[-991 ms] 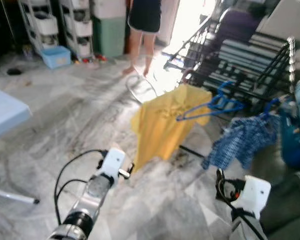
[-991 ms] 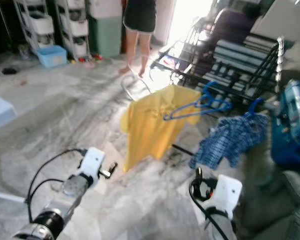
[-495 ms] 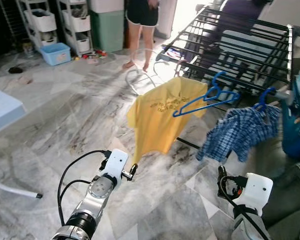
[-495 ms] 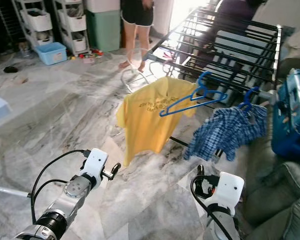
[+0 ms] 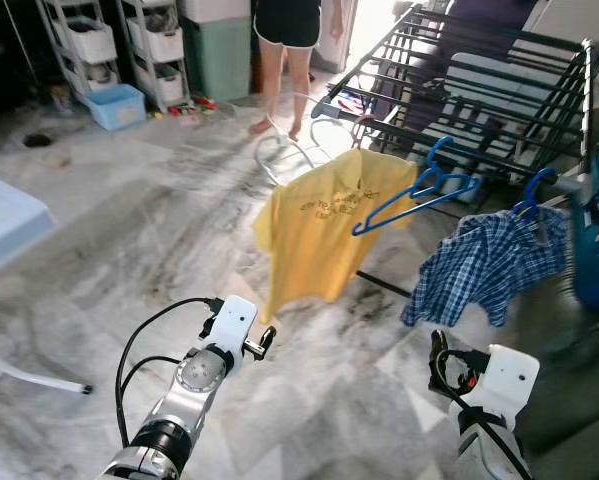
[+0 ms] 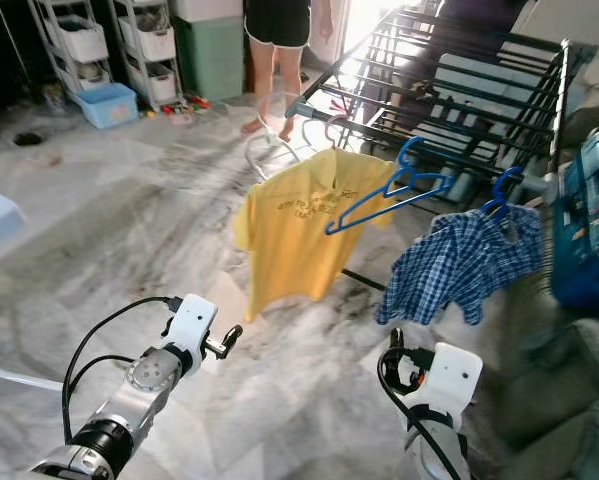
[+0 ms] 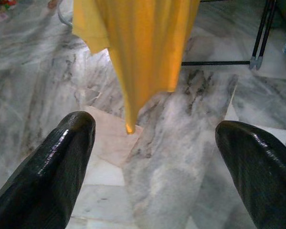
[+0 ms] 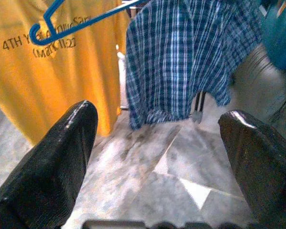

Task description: Hang hanger

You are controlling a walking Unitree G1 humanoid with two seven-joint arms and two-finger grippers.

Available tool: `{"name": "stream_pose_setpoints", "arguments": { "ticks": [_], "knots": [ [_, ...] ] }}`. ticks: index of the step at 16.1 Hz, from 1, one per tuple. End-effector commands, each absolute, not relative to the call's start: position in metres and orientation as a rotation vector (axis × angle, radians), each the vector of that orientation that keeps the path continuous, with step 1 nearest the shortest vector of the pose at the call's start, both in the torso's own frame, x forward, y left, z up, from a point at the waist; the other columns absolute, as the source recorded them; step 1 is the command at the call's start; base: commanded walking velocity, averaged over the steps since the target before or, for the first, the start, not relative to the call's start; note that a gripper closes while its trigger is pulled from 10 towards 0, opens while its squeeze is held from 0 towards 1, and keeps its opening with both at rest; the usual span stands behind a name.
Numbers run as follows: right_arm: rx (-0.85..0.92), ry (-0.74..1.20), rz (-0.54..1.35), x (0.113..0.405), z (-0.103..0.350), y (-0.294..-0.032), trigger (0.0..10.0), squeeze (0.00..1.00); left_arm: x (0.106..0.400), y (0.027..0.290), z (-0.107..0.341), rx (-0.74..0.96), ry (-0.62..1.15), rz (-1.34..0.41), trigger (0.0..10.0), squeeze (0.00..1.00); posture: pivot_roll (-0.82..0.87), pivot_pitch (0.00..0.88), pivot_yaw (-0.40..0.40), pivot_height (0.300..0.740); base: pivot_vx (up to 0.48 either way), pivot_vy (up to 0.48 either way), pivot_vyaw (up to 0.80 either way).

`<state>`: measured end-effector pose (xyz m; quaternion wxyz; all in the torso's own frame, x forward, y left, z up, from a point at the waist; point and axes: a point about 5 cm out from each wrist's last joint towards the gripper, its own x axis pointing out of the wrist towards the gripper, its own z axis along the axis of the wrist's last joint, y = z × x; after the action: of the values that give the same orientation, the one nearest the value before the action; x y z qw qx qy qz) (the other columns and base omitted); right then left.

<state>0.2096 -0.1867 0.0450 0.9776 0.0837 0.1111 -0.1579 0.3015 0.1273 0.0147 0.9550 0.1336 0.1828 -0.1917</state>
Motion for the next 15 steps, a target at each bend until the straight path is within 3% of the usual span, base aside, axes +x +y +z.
{"name": "stream_pose_setpoints", "arguments": {
  "ticks": [1,7,12,15],
  "knots": [
    [0.193,0.216,-0.353,0.210,0.044,-0.188,10.0,1.00,0.305,0.127,0.017,0.278,0.381,-0.402,10.0,0.00,0.17,0.000,-0.042,0.740,0.000,0.000,0.00],
    [0.256,0.206,-0.407,0.216,0.035,-0.181,10.0,0.93,0.317,0.131,0.027,0.282,0.409,-0.468,10.0,0.00,0.18,0.000,0.034,0.740,0.000,0.000,0.00],
    [0.241,0.208,-0.401,0.214,0.032,-0.183,10.0,0.93,0.312,0.127,0.020,0.263,0.433,-0.463,10.0,0.00,0.16,0.000,0.019,0.740,0.000,0.000,0.00],
    [0.226,0.211,-0.384,0.214,0.032,-0.186,10.0,0.93,0.308,0.127,0.016,0.258,0.441,-0.446,10.0,0.00,0.16,0.000,-0.008,0.740,0.000,0.235,0.80]
  ]
}}
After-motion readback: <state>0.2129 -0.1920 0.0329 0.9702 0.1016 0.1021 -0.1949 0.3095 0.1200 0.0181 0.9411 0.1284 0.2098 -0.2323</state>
